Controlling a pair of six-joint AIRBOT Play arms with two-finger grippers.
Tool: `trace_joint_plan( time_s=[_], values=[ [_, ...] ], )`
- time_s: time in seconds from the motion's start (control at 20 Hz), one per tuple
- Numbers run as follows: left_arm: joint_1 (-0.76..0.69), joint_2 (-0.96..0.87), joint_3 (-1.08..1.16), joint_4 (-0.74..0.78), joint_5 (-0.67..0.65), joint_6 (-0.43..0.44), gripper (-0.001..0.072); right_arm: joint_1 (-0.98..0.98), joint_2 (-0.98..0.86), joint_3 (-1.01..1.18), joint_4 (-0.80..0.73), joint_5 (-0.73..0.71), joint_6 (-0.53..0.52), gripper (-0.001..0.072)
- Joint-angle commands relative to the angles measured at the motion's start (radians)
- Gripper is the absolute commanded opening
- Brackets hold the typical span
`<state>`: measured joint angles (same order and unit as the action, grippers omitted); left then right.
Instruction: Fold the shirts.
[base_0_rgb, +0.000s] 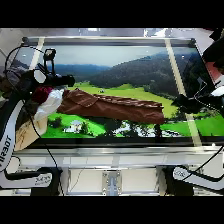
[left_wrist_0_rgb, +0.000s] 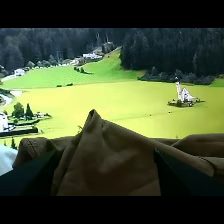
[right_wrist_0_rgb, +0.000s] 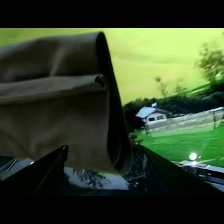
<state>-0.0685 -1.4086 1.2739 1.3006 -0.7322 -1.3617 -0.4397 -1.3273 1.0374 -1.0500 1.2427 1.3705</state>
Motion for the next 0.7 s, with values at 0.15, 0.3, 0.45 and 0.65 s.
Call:
trace_joint_plan(
  time_s=[0.15, 0.3, 0.45, 0.65],
  values=[
    [-0.028, 0.016, 0.001, -0.004, -0.006, 0.006, 0.0707, -0.057, -0.222, -0.012, 0.171, 0.056, -0.158, 0.0683],
    [-0.062, 0.016, 0.001, -0.003, -0.006, 0.046, 0.0707, -0.049, -0.286, -0.012, 0.202, 0.028, -0.196, 0.0678],
    [-0.105, 0.016, 0.001, -0.003, -0.005, 0.046, 0.0707, -0.006, -0.322, -0.012, 0.211, -0.014, -0.211, 0.0678],
    [-0.15, 0.016, 0.001, -0.003, -0.005, 0.071, 0.0707, 0.074, -0.347, -0.012, 0.254, -0.049, -0.245, 0.0568]
  ],
)
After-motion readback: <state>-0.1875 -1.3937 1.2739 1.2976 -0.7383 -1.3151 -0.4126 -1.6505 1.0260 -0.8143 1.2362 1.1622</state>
